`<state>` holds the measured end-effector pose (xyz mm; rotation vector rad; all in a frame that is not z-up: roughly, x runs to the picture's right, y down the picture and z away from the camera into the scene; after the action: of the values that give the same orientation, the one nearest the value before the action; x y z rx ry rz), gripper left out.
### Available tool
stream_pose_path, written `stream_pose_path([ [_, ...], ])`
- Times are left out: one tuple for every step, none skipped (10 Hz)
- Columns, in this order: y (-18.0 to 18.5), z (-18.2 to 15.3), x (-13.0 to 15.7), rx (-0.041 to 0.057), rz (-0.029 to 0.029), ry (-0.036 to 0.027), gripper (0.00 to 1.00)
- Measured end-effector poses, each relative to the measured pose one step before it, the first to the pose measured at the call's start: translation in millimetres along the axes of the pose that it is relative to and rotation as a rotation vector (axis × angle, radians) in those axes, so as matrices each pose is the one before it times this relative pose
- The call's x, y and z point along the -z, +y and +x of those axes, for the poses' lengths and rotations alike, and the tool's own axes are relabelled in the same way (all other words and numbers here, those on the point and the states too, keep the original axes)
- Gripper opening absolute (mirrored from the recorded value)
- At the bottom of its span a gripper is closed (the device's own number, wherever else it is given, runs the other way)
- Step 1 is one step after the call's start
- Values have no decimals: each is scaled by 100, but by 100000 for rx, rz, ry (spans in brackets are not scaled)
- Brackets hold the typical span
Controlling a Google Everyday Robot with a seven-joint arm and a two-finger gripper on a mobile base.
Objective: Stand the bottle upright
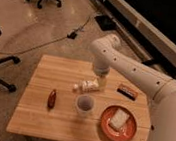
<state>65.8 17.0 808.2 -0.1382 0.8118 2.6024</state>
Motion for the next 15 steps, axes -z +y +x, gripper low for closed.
stream_pose_path([
  [352,321,-248,612,-299,-240,80],
  [210,345,-159,231,-290,-90,80],
  [200,399,-106,-65,-343,22,80],
  [62,50,-41,-664,-321,4,80],
  [38,-92,-105,-786,-380,16,80],
  [236,362,-150,-472,-369,239,80],
  [322,574,-204,219,-455,176,80],
  [54,122,-108,-235,-219,87,80],
  [-43,-94,-83,-556,-228,29,80],
  [1,223,-190,-582,-464,448,80],
  [58,208,-184,-52,-521,108,80],
  [263,322,-136,280,-620,27,80],
  [303,506,-155,-151,-410,272,80],
  [-32,-18,-182,-942,-331,438,80],
  [-174,-259,-174,-903,-154,185,80],
])
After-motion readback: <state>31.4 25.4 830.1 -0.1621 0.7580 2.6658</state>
